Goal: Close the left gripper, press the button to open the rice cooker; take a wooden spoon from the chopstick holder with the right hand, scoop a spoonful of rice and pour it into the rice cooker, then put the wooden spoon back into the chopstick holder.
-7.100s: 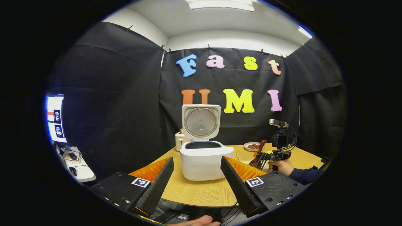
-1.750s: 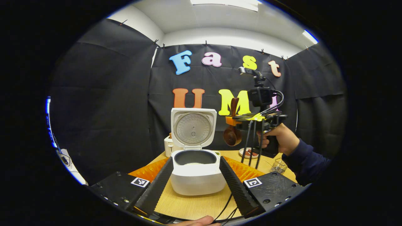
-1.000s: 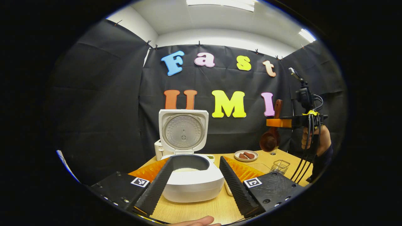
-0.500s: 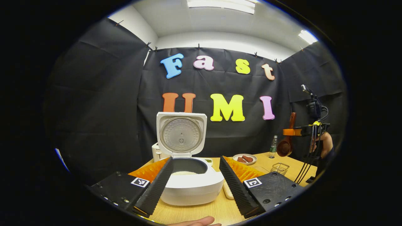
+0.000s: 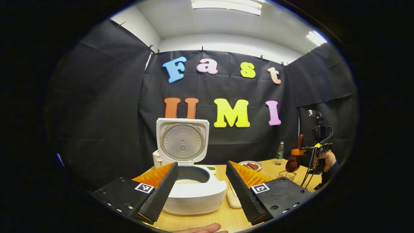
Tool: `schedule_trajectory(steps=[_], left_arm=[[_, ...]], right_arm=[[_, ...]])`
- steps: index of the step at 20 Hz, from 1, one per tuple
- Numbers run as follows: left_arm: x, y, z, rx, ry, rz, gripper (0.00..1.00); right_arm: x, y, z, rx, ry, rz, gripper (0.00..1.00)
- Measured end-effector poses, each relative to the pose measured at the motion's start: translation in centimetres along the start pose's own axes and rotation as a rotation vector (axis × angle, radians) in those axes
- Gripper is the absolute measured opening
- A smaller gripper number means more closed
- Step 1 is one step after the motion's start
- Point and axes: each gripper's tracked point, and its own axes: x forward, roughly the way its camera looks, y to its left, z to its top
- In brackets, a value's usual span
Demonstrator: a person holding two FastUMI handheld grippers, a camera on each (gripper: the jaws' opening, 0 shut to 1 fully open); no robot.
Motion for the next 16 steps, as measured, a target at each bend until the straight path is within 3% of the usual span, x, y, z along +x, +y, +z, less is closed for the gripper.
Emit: schedule_trajectory(steps=[3, 4, 6, 7, 12, 16], left_arm=[[1.2, -0.4, -0.1, -0.018, 0.025, -0.005, 0.93], [1.9, -0.4, 0.2, -0.023, 0.030, 0.000, 0.94], [2.9, -0.2, 0.8, -0.026, 0.030, 0.007, 0.94], [3.4, -0.1, 0.9, -0.026, 0.030, 0.009, 0.94], [5.7, 1.5, 1.5, 0.011, 0.046, 0.033, 0.94], [7.1, 2.1, 3.7, 0.036, 0.023, 0.030, 0.94]], right_arm=[[0.4, -0.8, -1.4, 0.028, 0.023, 0.016, 0.18], [0.2, -1.6, -0.9, 0.034, 0.013, -0.001, 0.24], [-0.9, -3.1, 0.3, 0.027, -0.046, -0.048, 0.74], [-1.4, -3.7, 0.8, 0.020, -0.067, -0.066, 0.81], [-6.1, -4.8, 2.5, -0.028, -0.116, -0.126, 0.88], [-10.9, -4.5, 2.6, -0.033, -0.134, -0.117, 0.89]])
